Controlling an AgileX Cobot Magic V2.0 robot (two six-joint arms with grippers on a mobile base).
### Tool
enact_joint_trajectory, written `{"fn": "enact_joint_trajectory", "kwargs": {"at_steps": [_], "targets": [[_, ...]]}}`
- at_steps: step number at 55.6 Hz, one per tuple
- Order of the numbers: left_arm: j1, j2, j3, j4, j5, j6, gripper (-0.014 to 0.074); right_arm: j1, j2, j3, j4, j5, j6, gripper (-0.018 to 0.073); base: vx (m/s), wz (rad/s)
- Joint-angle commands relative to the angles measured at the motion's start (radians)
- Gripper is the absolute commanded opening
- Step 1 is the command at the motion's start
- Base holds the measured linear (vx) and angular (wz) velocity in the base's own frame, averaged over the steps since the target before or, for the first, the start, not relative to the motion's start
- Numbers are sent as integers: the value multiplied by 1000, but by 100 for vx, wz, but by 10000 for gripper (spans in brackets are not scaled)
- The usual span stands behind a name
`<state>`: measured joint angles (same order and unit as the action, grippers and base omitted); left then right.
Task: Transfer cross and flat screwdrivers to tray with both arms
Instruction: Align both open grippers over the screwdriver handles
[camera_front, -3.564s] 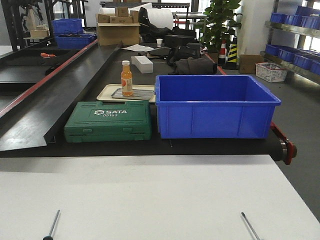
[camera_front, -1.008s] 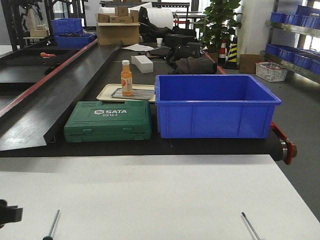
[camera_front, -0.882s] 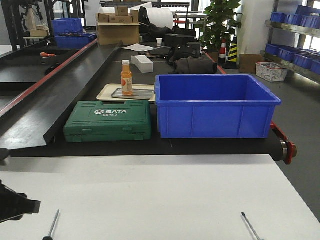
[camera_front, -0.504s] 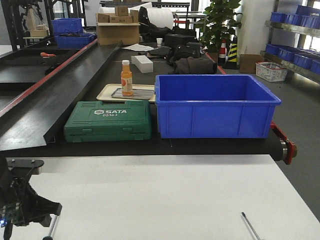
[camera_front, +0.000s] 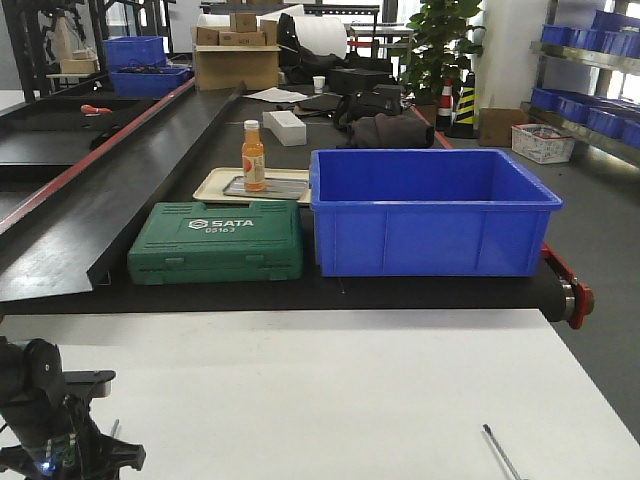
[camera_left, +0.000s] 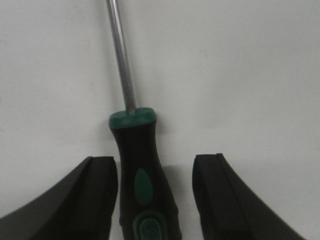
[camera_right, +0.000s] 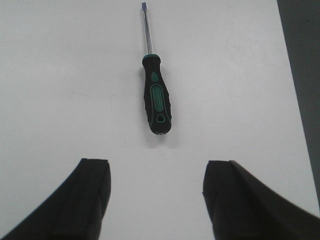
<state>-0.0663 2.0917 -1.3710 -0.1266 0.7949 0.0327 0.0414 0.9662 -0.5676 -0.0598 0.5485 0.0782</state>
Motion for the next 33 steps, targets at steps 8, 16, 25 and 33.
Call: {"fn": "enact_joint_trajectory", "kwargs": {"at_steps": [8, 16, 25, 33], "targets": [[-5, -19, -33, 2, -74, -1, 472, 3, -7, -35, -8, -52, 1, 489, 0, 0], [-5, -17, -33, 2, -104, -1, 472, 3, -7, -35, -7, -37, 1, 489, 0, 0], [-5, -1, -33, 0, -98, -1, 472, 3, 2, -42, -7, 27, 17, 489, 0, 0], [-5, 13, -33, 0, -84, -1, 471, 3, 62, -114, -11, 133, 22, 489, 0, 0]]}}
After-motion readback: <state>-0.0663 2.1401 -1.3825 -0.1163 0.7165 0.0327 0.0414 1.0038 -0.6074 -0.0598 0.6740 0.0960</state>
